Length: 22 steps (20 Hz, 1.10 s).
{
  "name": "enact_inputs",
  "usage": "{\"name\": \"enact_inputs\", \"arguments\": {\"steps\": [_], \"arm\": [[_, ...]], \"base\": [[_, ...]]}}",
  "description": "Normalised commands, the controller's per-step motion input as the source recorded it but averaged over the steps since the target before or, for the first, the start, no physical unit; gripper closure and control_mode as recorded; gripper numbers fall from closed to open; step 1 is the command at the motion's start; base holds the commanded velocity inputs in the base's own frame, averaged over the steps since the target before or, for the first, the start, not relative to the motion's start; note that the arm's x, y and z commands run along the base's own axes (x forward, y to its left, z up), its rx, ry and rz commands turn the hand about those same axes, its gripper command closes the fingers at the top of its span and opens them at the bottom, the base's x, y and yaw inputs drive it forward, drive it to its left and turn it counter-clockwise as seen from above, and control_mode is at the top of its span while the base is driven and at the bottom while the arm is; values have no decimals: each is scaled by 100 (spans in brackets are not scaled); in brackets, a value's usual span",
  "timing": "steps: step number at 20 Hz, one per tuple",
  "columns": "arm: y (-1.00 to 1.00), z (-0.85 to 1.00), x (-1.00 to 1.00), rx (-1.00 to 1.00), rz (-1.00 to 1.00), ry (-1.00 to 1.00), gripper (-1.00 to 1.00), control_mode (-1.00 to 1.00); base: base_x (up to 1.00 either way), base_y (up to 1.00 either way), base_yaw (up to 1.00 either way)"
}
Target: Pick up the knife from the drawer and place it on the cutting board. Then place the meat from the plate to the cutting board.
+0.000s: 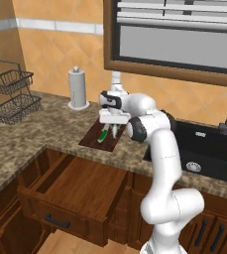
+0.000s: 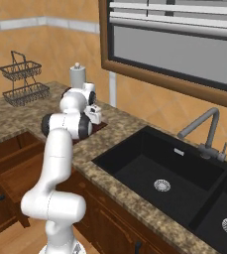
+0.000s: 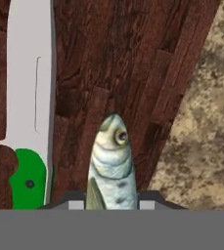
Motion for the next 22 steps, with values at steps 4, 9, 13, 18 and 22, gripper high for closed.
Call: {"name": "enact_inputs", "arguments": {"steps": [4, 9, 13, 18, 22], "arm": [[4, -43, 0, 0, -6, -10, 100, -100], [0, -13, -6, 0, -6, -13, -100, -100], [0, 1, -34, 0, -4, -18, -100, -100], [-2, 41, -90, 0, 0, -23, -100, -100], [-19, 69, -100, 0, 0, -22, -100, -100]], "base": [[0, 0, 0], [0, 0, 0], [0, 0, 0], [0, 0, 0], [0, 0, 0]]}}
